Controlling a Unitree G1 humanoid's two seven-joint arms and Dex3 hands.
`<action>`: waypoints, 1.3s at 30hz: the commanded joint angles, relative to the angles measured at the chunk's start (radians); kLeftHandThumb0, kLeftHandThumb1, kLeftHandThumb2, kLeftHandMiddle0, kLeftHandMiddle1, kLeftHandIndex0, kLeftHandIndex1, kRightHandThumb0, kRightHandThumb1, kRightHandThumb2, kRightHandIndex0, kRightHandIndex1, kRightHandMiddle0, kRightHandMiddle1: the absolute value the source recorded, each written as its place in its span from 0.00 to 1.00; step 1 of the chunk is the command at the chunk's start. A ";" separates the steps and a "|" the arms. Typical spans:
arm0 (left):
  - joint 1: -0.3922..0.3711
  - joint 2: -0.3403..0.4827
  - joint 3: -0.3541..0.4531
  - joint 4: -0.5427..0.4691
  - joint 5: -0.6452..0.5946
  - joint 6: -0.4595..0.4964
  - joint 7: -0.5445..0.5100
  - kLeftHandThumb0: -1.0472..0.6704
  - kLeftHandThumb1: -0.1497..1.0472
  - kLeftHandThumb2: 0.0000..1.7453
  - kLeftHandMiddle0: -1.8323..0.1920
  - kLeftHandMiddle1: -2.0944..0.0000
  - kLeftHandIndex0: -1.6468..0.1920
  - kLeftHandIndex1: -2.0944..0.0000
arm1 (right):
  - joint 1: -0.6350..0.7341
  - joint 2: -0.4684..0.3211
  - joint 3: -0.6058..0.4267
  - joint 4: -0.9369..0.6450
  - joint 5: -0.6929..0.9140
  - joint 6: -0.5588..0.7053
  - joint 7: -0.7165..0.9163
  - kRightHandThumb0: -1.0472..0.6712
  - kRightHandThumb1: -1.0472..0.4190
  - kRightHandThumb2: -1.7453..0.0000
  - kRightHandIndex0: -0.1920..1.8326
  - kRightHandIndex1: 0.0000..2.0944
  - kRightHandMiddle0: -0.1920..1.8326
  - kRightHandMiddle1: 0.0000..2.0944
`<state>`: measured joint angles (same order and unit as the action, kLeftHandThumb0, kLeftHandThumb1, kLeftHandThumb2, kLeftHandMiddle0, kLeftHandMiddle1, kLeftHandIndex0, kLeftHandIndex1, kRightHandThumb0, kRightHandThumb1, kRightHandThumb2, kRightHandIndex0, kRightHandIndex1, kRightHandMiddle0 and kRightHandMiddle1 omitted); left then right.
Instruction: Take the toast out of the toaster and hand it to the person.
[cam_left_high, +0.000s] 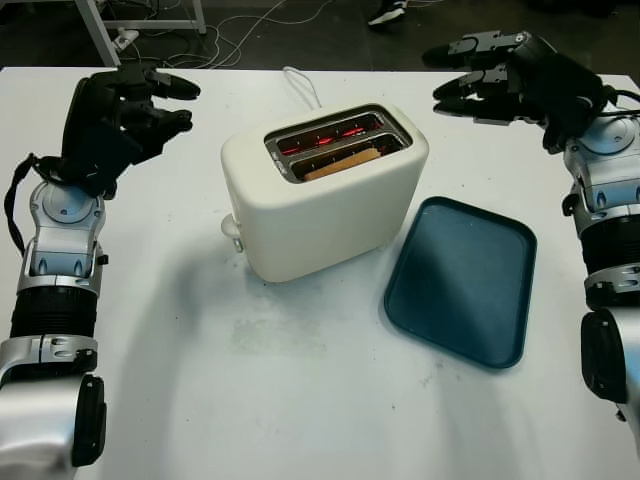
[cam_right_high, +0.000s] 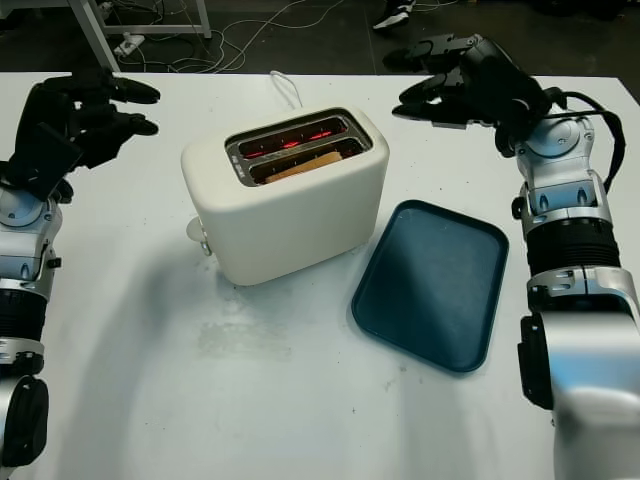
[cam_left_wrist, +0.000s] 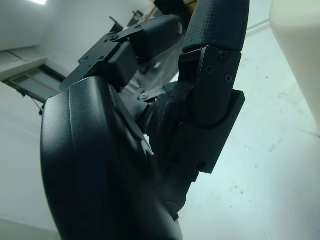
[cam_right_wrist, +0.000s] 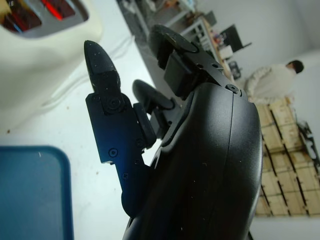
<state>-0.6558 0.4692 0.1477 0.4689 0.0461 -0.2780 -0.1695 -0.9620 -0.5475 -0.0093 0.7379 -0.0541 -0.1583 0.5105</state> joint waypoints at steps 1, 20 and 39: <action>0.001 -0.004 0.000 -0.005 -0.008 0.004 -0.001 0.00 0.89 0.15 0.64 0.33 0.66 0.34 | 0.019 0.004 -0.005 -0.009 0.009 -0.006 0.006 0.33 0.15 1.00 0.38 0.25 0.44 0.04; 0.052 -0.017 0.006 -0.055 -0.017 0.042 -0.010 0.00 0.89 0.12 0.60 0.36 0.63 0.37 | 0.086 0.011 -0.006 -0.117 0.012 0.029 -0.002 0.35 0.16 1.00 0.36 0.31 0.45 0.03; 0.077 -0.025 0.017 -0.071 -0.039 0.074 -0.026 0.00 0.89 0.11 0.60 0.38 0.64 0.37 | 0.168 0.003 -0.075 -0.236 0.060 0.088 -0.016 0.44 0.13 1.00 0.32 0.28 0.41 0.01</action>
<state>-0.5860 0.4461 0.1608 0.4063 0.0254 -0.2069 -0.1880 -0.8071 -0.5391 -0.0737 0.5005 -0.0089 -0.0663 0.4971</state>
